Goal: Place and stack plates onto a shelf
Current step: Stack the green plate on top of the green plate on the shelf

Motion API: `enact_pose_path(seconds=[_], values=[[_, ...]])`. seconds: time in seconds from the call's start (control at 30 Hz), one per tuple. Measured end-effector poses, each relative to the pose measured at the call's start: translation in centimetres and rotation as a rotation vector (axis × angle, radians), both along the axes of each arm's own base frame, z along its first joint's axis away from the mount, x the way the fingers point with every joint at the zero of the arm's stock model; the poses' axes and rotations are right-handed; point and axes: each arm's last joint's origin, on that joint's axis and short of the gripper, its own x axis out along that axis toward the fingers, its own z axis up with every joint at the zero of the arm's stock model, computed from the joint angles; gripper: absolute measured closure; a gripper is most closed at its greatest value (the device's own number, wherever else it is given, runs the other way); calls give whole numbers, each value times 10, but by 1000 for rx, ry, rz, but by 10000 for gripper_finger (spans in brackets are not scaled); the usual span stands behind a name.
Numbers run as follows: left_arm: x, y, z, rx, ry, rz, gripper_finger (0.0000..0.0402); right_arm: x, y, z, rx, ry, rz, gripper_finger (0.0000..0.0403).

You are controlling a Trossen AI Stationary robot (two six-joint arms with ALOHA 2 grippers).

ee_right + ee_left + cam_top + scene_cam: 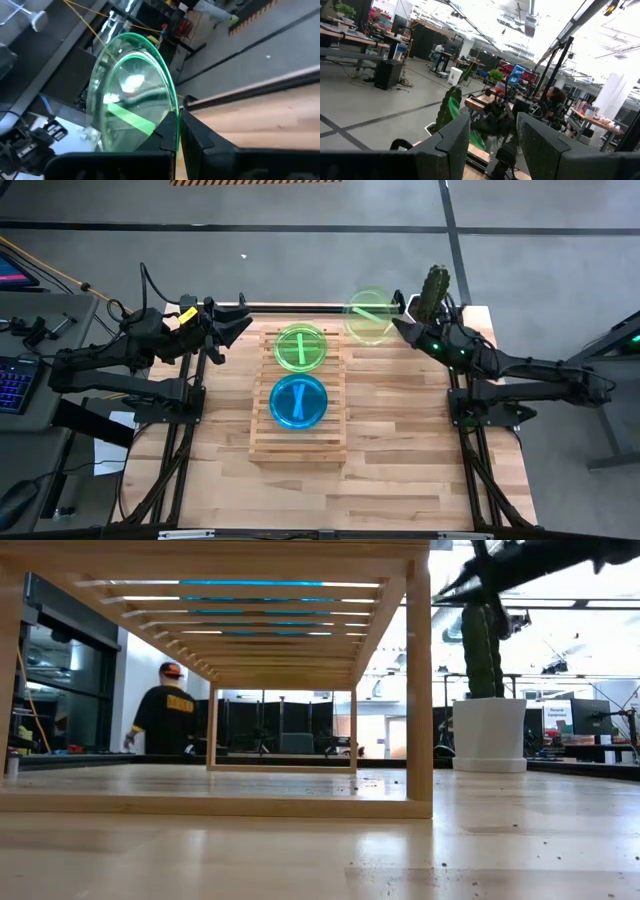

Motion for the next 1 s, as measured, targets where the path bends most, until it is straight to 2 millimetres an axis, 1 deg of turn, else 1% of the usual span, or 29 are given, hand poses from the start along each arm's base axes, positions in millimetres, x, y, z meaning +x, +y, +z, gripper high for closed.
enact_pose_path(seconds=[0.13,0.33,0.43,0.53,0.67,0.87,1.0], values=[[0,0,0,0,0,0,248,23,-5,23,-30,67,53,403],[0,0,0,0,0,0,248,71,-14,58,-117,219,176,403],[0,0,0,0,0,0,248,92,-18,68,-163,311,235,403],[0,0,0,0,0,0,248,107,-20,74,-190,359,292,403],[0,0,0,0,0,0,248,119,-23,74,-196,381,326,403],[0,0,0,0,0,0,248,131,-24,61,-150,398,359,403],[0,0,0,0,0,0,248,142,-23,53,-126,378,369,403]])
